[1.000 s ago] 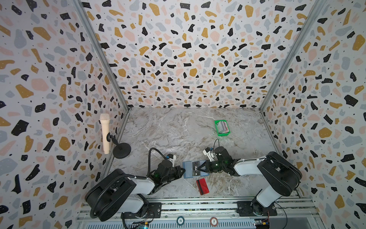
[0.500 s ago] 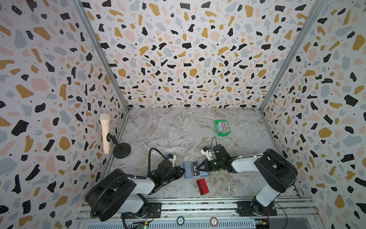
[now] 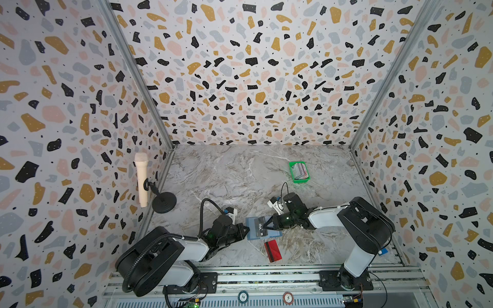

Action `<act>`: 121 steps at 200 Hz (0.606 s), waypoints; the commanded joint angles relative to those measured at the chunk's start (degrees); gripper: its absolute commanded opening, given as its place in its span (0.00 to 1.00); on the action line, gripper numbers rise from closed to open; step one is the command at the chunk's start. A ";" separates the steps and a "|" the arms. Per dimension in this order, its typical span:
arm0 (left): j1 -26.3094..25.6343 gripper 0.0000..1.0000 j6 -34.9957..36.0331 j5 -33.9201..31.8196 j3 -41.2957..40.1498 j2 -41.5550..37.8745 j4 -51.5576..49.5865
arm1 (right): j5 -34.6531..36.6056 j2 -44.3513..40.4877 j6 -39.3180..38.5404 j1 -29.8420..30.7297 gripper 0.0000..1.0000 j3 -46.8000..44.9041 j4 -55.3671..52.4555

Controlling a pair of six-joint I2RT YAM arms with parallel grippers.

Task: Insert credit cards into a card holder
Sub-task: Insert the credit card into the card slot.

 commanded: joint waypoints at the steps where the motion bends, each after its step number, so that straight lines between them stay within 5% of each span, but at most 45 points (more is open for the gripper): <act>1: -0.34 0.00 1.06 0.29 0.96 0.89 0.41 | 1.74 1.57 -1.28 0.87 0.00 0.71 -4.64; 95: -0.32 0.00 0.11 0.92 -0.26 0.36 2.34 | 3.95 5.13 0.48 3.94 0.00 3.66 -5.57; 121: -0.32 0.00 0.53 0.80 -0.01 -0.80 1.20 | 4.28 2.63 -0.21 3.55 0.16 4.14 -7.52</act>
